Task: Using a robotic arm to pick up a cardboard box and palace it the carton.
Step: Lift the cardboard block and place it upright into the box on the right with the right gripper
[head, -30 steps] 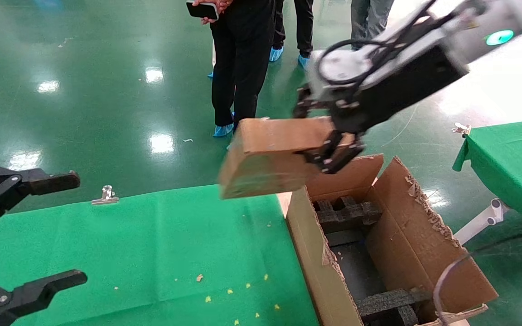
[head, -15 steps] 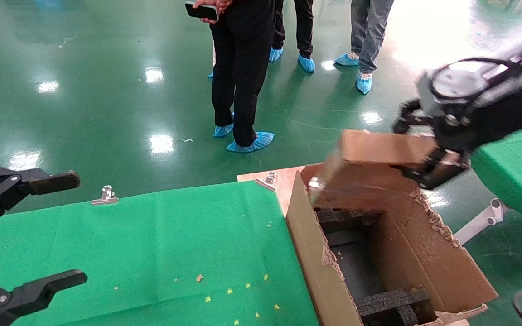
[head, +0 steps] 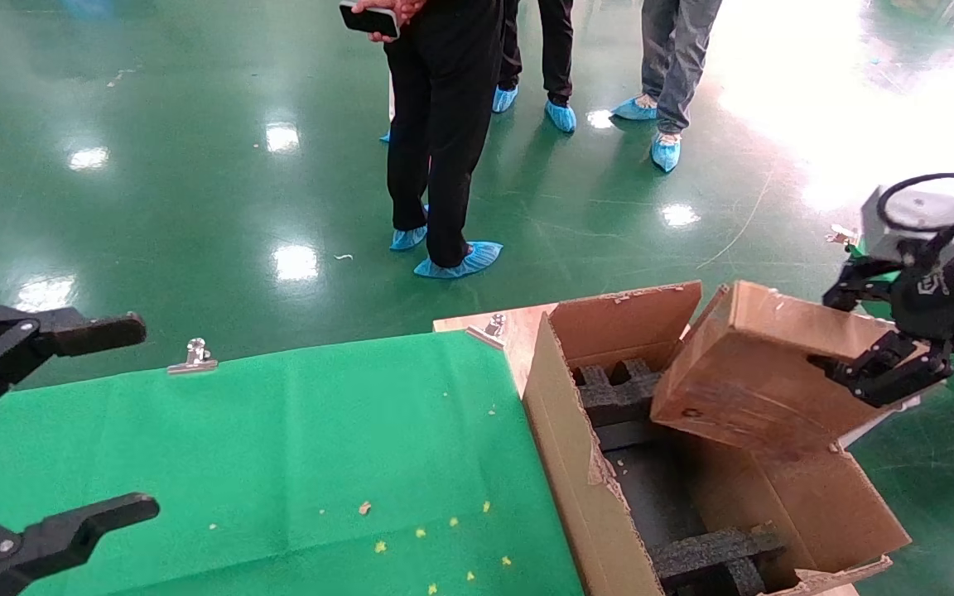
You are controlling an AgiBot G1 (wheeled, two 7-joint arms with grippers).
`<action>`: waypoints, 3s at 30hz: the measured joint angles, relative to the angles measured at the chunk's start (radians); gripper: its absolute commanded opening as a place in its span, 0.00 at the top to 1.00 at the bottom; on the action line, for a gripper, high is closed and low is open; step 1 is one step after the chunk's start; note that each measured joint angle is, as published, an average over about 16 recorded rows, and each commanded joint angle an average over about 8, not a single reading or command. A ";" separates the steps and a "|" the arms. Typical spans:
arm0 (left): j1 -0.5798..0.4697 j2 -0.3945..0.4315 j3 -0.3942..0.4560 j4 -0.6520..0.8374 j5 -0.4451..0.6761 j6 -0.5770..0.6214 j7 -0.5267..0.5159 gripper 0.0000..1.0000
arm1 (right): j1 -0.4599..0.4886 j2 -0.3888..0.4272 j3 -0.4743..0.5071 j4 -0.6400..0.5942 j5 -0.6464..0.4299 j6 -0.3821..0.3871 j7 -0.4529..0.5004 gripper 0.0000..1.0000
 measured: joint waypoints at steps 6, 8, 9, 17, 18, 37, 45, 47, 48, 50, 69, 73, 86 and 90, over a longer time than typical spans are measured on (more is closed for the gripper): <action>0.000 0.000 0.000 0.000 0.000 0.000 0.000 0.00 | -0.072 0.047 0.000 -0.038 0.068 0.063 0.112 1.00; 0.000 0.000 0.000 0.000 0.000 0.000 0.000 0.00 | -0.096 0.065 0.002 -0.038 0.091 0.087 0.147 1.00; 0.000 0.000 0.000 0.000 0.000 0.000 0.000 0.00 | -0.107 0.074 0.003 -0.035 0.101 0.099 0.165 1.00; 0.000 0.000 0.000 0.000 0.000 0.000 0.000 0.00 | -0.170 0.142 0.001 0.023 0.146 0.200 0.292 1.00; 0.000 0.000 0.000 0.000 0.000 0.000 0.000 0.00 | -0.173 0.150 -0.002 0.034 0.145 0.212 0.307 1.00; 0.000 0.000 0.000 0.000 0.000 0.000 0.000 0.00 | -0.136 0.246 -0.039 0.252 0.066 0.363 0.511 1.00; 0.000 0.000 0.000 0.000 0.000 0.000 0.000 0.00 | -0.152 0.233 -0.048 0.249 0.064 0.378 0.547 1.00; 0.000 0.000 0.000 0.000 0.000 0.000 0.000 0.00 | -0.161 0.224 -0.054 0.246 0.062 0.388 0.570 1.00; 0.000 0.000 0.000 0.000 0.000 0.000 0.000 0.00 | -0.166 0.219 -0.057 0.245 0.060 0.394 0.583 1.00; 0.000 0.000 0.000 0.000 0.000 0.000 0.000 0.00 | -0.176 0.209 -0.065 0.247 0.055 0.409 0.612 1.00; 0.000 0.000 0.000 0.001 0.000 0.000 0.000 0.00 | -0.221 0.145 -0.140 0.339 -0.056 0.612 0.918 1.00; 0.000 0.000 0.000 0.001 0.000 0.000 0.000 0.00 | -0.225 0.142 -0.154 0.372 -0.081 0.655 0.975 1.00; 0.000 0.000 0.000 0.001 0.000 0.000 0.000 0.00 | -0.273 0.121 -0.192 0.453 -0.136 0.792 1.112 1.00; 0.000 0.000 0.000 0.001 0.000 0.000 0.000 0.00 | -0.301 0.110 -0.198 0.460 -0.140 0.828 1.132 1.00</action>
